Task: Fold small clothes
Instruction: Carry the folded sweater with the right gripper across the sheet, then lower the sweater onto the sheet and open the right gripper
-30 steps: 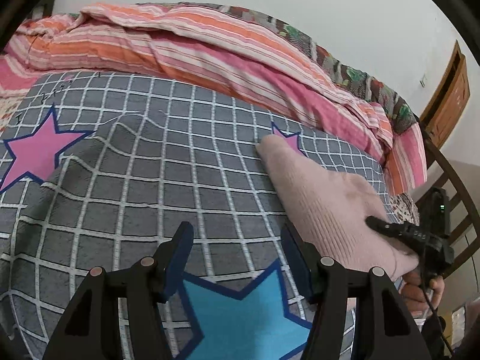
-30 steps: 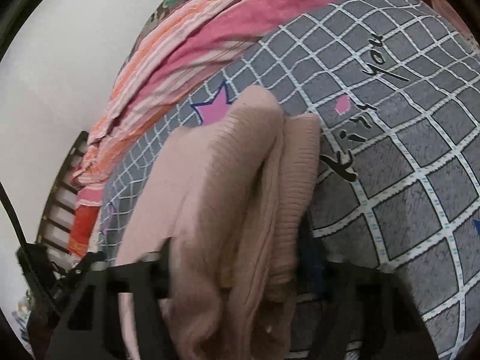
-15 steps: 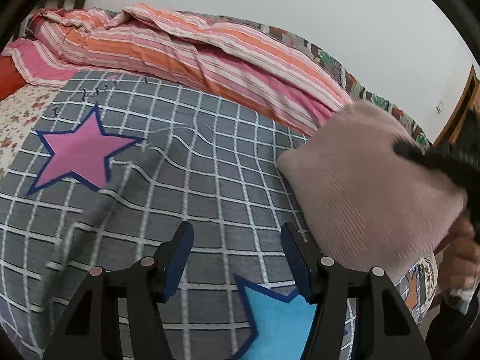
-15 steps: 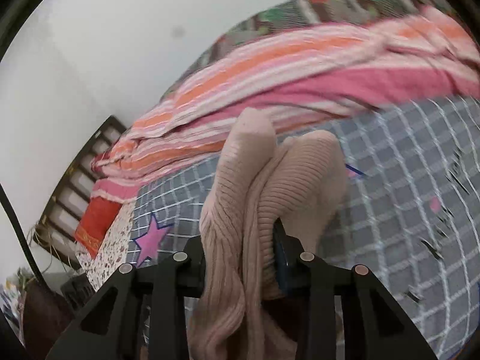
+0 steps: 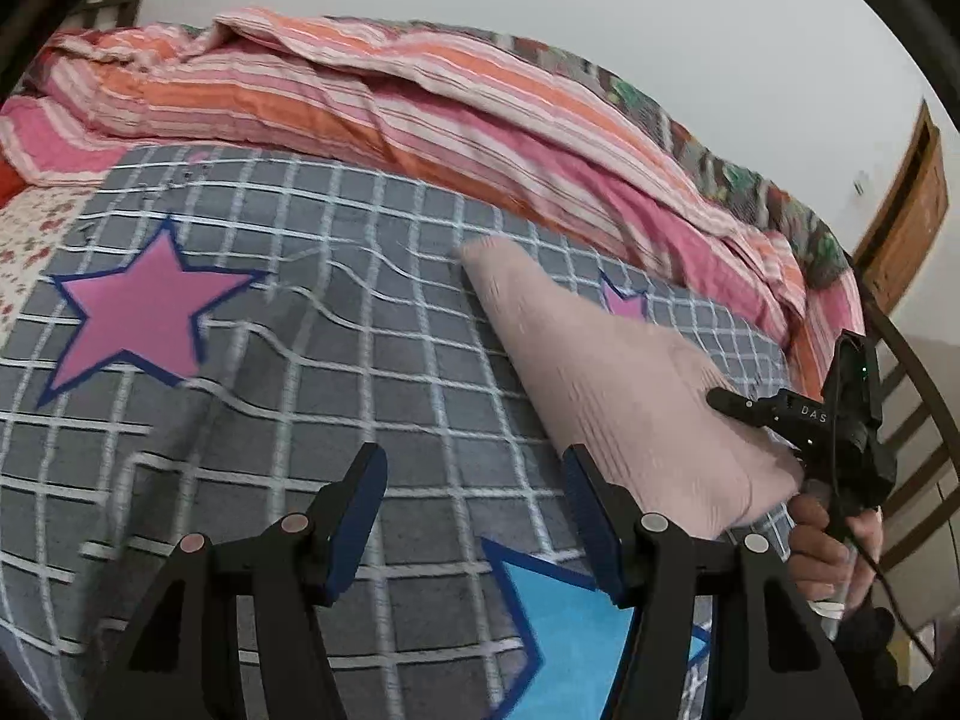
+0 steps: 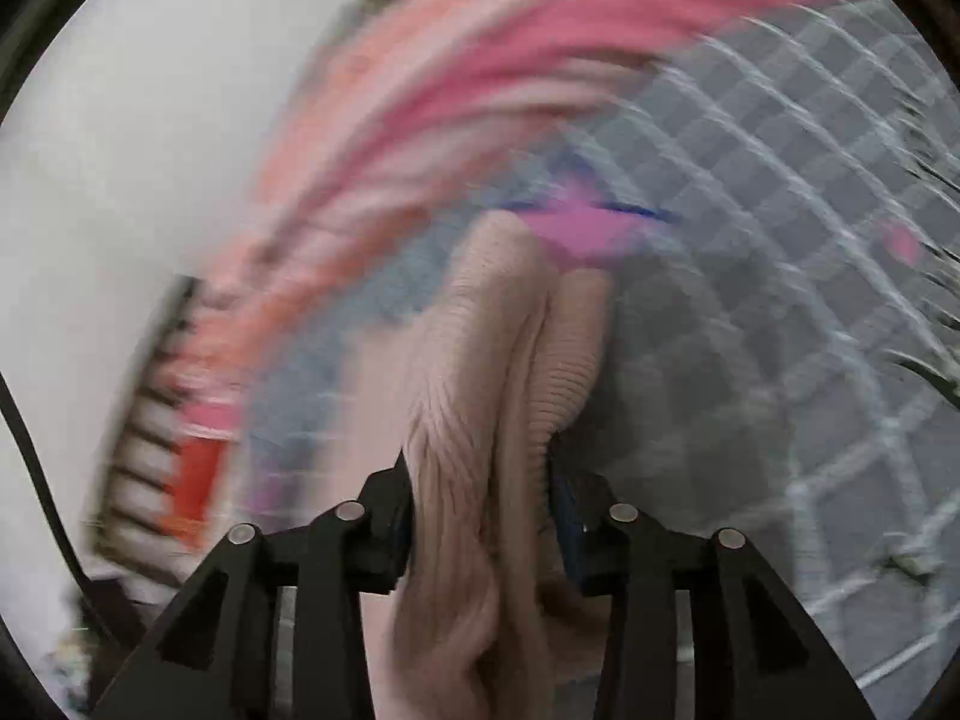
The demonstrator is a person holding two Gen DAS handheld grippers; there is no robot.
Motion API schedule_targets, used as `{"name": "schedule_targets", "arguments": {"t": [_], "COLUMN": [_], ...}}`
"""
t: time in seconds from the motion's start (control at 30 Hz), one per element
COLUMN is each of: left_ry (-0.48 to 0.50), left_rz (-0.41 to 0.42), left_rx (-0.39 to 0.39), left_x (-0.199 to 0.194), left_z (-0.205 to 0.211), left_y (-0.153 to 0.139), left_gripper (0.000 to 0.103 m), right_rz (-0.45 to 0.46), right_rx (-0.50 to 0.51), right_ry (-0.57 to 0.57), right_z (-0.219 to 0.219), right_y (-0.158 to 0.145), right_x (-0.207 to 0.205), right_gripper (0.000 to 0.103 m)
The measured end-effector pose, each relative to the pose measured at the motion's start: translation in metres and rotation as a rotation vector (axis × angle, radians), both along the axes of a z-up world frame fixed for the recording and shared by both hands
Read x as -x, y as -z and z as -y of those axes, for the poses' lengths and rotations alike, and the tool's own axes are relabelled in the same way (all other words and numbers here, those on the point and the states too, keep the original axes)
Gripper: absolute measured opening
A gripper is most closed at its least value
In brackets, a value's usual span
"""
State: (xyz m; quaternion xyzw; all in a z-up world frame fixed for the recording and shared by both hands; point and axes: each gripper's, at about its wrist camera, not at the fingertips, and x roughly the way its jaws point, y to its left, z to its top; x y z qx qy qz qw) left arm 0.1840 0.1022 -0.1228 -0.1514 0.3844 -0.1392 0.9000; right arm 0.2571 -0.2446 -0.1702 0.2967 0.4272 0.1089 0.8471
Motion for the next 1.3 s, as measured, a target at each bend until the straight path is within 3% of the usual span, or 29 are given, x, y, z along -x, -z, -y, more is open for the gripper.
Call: {"name": "schedule_targets", "arguments": {"t": [0.1, 0.2, 0.33, 0.4, 0.5, 0.53, 0.57, 0.6, 0.67, 0.73, 0.87, 0.97, 1.1, 1.17, 1.2, 1.23, 1.3], "left_ry": [0.071, 0.155, 0.251, 0.272, 0.261, 0.241, 0.229, 0.237, 0.246, 0.233, 0.193, 0.207, 0.226, 0.223, 0.218, 0.209, 0.195], "left_rz": [0.003, -0.001, -0.02, -0.022, -0.017, -0.011, -0.009, -0.011, -0.011, 0.027, 0.035, 0.001, -0.024, -0.033, -0.031, -0.023, -0.001], "left_rx": [-0.018, -0.076, -0.125, -0.192, -0.228, -0.234, -0.237, -0.22, -0.199, -0.17, -0.109, -0.141, -0.117, -0.115, -0.112, -0.099, -0.067], "left_x": [0.004, 0.015, 0.03, 0.034, 0.031, 0.027, 0.024, 0.021, 0.018, 0.019, 0.018, 0.016, 0.024, 0.028, 0.03, 0.033, 0.037], "left_z": [0.02, 0.046, 0.071, 0.087, 0.101, 0.103, 0.103, 0.103, 0.1, 0.091, 0.067, 0.072, 0.068, 0.063, 0.06, 0.054, 0.045], "left_y": [0.001, 0.006, 0.016, 0.022, 0.025, 0.025, 0.025, 0.024, 0.02, 0.013, 0.01, 0.023, 0.027, 0.027, 0.026, 0.023, 0.017], "left_gripper": [0.058, 0.058, 0.058, 0.058, 0.057, 0.05, 0.046, 0.036, 0.025, 0.019, 0.018, 0.018, 0.024, 0.026, 0.027, 0.029, 0.032], "right_rz": [0.054, 0.137, 0.183, 0.191, 0.205, 0.201, 0.189, 0.172, 0.167, 0.175, 0.284, 0.201, 0.201, 0.241, 0.252, 0.256, 0.237], "right_rx": [0.008, 0.135, 0.185, 0.175, 0.163, 0.173, 0.194, 0.218, 0.238, 0.243, 0.189, 0.275, 0.299, 0.274, 0.264, 0.258, 0.25], "right_ry": [-0.023, -0.062, -0.125, -0.147, -0.167, -0.17, -0.169, -0.164, -0.164, -0.167, -0.145, -0.168, -0.192, -0.176, -0.17, -0.162, -0.133], "right_z": [0.014, 0.011, 0.005, 0.005, 0.002, -0.001, -0.005, -0.009, -0.013, -0.015, -0.01, -0.024, -0.027, -0.022, -0.021, -0.021, -0.021], "right_y": [-0.003, -0.025, -0.043, -0.046, -0.046, -0.044, -0.04, -0.037, -0.03, -0.028, -0.04, -0.026, -0.027, -0.037, -0.041, -0.044, -0.045], "right_x": [0.013, 0.032, 0.05, 0.059, 0.068, 0.069, 0.067, 0.065, 0.061, 0.059, 0.076, 0.07, 0.071, 0.07, 0.065, 0.06, 0.04], "right_gripper": [0.042, 0.042, 0.042, 0.042, 0.042, 0.042, 0.041, 0.039, 0.013, 0.008, 0.006, 0.006, 0.015, 0.038, 0.044, 0.05, 0.05]}}
